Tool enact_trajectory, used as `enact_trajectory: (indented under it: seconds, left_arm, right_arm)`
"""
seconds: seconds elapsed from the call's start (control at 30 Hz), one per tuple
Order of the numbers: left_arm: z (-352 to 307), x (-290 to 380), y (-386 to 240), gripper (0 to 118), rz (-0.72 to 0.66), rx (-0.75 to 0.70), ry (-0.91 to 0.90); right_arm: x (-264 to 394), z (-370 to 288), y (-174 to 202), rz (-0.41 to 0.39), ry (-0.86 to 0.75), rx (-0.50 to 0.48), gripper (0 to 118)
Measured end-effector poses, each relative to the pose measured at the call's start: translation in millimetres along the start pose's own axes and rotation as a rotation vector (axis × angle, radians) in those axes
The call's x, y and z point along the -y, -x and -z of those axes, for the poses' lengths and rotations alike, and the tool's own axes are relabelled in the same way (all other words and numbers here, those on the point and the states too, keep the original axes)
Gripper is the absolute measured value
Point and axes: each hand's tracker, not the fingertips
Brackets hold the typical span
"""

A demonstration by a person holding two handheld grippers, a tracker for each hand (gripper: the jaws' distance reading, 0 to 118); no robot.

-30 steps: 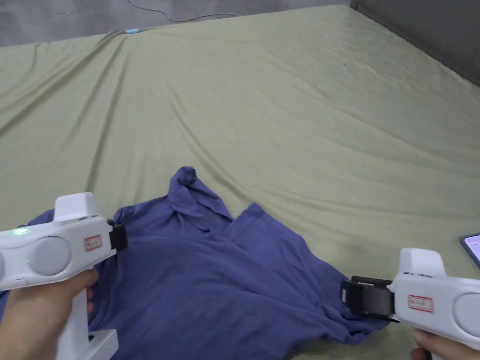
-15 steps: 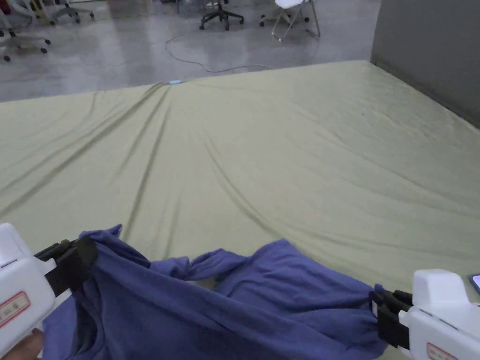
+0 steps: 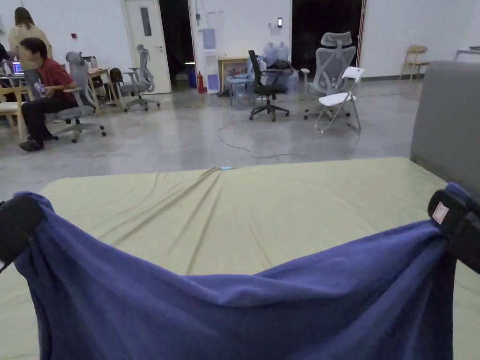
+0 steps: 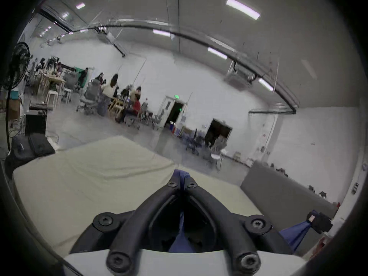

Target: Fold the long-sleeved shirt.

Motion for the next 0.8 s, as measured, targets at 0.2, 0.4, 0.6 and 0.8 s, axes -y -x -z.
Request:
enact_trajectory:
  seconds: [0.2, 0.4, 0.6, 0.8]
  left_arm:
    - [65.5, -62.1, -19.1, 0, 0.019, 0.061, -0.037]
    - [150.2, -133.3, -44.7, 0, 0.106, 0.103, -0.092]
    - [231.7, -180.3, -71.7, 0, 0.251, -0.006, -0.155]
    - [323.6, -191.2, -75.6, 0, 0.293, -0.078, -0.029]
  right_arm:
    - [-94.1, 67.3, 27.6, -0.096, -0.033, 0.017, 8]
    - [-181.0, 165.9, 28.1, -0.176, 0.031, 0.120, 8]
    - [-248.0, 274.0, 22.2, -0.273, 0.122, 0.171, 8]
    - [-273.3, 359.1, 13.9, -0.270, 0.246, 0.290, 8]
